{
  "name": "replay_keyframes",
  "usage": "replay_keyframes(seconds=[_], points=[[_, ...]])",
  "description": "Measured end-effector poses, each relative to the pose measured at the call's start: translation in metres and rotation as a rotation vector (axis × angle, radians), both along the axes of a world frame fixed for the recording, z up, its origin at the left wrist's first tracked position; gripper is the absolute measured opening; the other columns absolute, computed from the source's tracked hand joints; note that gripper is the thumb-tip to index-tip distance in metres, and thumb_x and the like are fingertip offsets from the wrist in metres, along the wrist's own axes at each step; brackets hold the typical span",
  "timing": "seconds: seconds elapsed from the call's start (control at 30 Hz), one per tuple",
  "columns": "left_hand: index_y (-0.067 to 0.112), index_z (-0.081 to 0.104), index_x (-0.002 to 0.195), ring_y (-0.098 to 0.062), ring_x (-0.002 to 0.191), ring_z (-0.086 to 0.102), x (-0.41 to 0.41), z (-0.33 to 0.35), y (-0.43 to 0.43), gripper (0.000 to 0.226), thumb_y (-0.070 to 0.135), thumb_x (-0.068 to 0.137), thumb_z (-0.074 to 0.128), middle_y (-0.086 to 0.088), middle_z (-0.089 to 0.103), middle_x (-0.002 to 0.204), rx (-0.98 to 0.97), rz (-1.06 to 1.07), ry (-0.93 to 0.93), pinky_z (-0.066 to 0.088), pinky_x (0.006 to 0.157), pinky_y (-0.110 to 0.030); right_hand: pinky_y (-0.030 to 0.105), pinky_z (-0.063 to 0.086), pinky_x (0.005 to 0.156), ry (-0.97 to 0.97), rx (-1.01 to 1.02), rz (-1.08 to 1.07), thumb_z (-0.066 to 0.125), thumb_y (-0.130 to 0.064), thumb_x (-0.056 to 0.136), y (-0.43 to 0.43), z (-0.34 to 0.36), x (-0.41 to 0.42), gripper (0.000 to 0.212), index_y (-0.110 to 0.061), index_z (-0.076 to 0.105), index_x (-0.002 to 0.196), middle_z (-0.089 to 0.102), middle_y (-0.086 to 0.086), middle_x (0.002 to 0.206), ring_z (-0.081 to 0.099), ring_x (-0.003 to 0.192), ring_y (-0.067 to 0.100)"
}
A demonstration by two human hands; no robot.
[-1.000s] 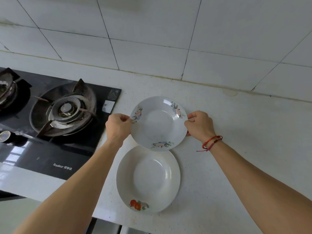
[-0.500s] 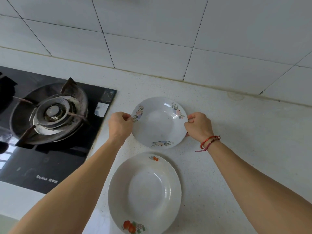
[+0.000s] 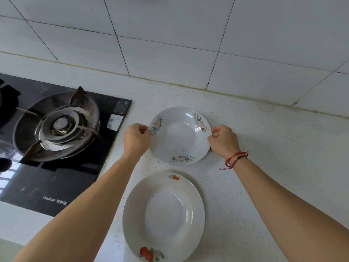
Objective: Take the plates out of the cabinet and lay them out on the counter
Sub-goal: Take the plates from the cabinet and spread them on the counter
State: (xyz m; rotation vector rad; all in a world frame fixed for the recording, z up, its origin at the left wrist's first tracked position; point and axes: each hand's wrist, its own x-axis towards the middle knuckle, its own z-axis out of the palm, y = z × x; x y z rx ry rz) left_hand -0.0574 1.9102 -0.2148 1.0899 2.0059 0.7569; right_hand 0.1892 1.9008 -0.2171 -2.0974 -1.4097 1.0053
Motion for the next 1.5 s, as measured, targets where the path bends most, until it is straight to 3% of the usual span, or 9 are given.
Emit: replay_keyframes(seconds=[0.1,0.23,0.33,0.47,0.63,0.87,1.03,1.17,1.5], points=[[0.013,0.067,0.103,-0.024,0.085,0.063,-0.001,0.004,-0.005,0.015,0.02,0.094,0.056,-0.006,0.068,0.104,-0.004,-0.086,0.056,0.049,0.06,-0.028,0.035,0.061,0.063,0.016,-0.047,0.031,0.057,-0.01,0.089,-0.003,0.007,0.0,0.035,-0.008,0.054,0.124,0.069,0.008,0.1,0.065,0.072,0.014],[0.012,0.055,0.131,-0.024,0.098,0.06,-0.003,0.014,-0.021,0.04,0.031,0.096,0.056,-0.008,0.059,0.123,0.011,-0.27,0.221,0.05,0.063,-0.028,0.021,0.041,0.055,-0.1,-0.041,0.136,0.056,-0.026,0.094,-0.012,0.021,-0.001,0.052,-0.008,0.042,0.141,0.063,0.008,0.108,0.059,0.084,0.018],[0.013,0.048,0.139,-0.025,0.111,0.057,-0.002,0.027,-0.039,0.048,0.033,0.095,0.056,-0.009,0.052,0.134,0.084,-0.368,0.307,0.045,0.074,-0.026,0.029,0.043,0.073,-0.198,0.008,0.193,0.055,-0.035,0.094,-0.026,0.034,-0.004,0.057,-0.012,0.039,0.143,0.054,0.013,0.127,0.057,0.105,0.027],[0.008,0.044,0.141,-0.029,0.125,0.045,0.003,0.049,-0.067,0.051,0.032,0.096,0.053,-0.013,0.047,0.14,0.181,-0.459,0.415,0.043,0.094,-0.035,0.039,0.046,0.087,-0.297,0.051,0.271,0.051,-0.044,0.094,-0.051,0.054,-0.006,0.06,-0.019,0.036,0.146,0.049,0.017,0.132,0.05,0.116,0.033],[0.006,0.045,0.139,-0.032,0.13,0.04,0.006,0.075,-0.108,0.058,0.04,0.093,0.057,-0.014,0.047,0.141,0.267,-0.534,0.553,0.041,0.101,-0.04,0.046,0.04,0.098,-0.447,0.111,0.346,0.045,-0.051,0.095,-0.088,0.083,-0.007,0.06,-0.026,0.033,0.148,0.041,0.014,0.146,0.041,0.127,0.033],[0.015,0.027,0.151,-0.033,0.148,0.015,-0.001,0.093,-0.156,0.082,0.067,0.089,0.038,-0.014,0.023,0.159,0.241,-0.609,0.75,0.017,0.118,-0.045,0.047,0.04,0.101,-0.619,0.225,0.423,0.044,-0.058,0.093,-0.137,0.108,0.003,0.066,-0.033,0.026,0.151,0.029,0.015,0.154,0.037,0.132,0.035],[0.017,0.02,0.154,-0.03,0.149,0.012,0.002,0.103,-0.175,0.093,0.076,0.082,0.02,-0.01,0.018,0.161,0.247,-0.61,0.749,0.016,0.119,-0.044,0.048,0.039,0.101,-0.642,0.242,0.441,0.042,-0.058,0.093,-0.156,0.116,0.006,0.067,-0.032,0.023,0.152,0.03,0.015,0.153,0.037,0.131,0.034],[0.018,0.02,0.154,-0.03,0.149,0.012,0.009,0.109,-0.186,0.085,0.071,0.088,0.034,-0.01,0.019,0.161,0.265,-0.601,0.733,0.018,0.119,-0.046,0.048,0.039,0.101,-0.639,0.263,0.444,0.042,-0.059,0.093,-0.165,0.122,0.012,0.067,-0.033,0.024,0.152,0.031,0.015,0.153,0.038,0.131,0.034],[0.019,0.025,0.152,-0.029,0.148,0.017,0.035,0.116,-0.219,0.081,0.069,0.089,0.038,-0.008,0.021,0.161,0.27,-0.603,0.77,0.022,0.118,-0.046,0.049,0.037,0.103,-0.649,0.239,0.465,0.039,-0.06,0.094,-0.188,0.128,0.041,0.067,-0.033,0.023,0.153,0.029,0.015,0.154,0.037,0.133,0.035]])
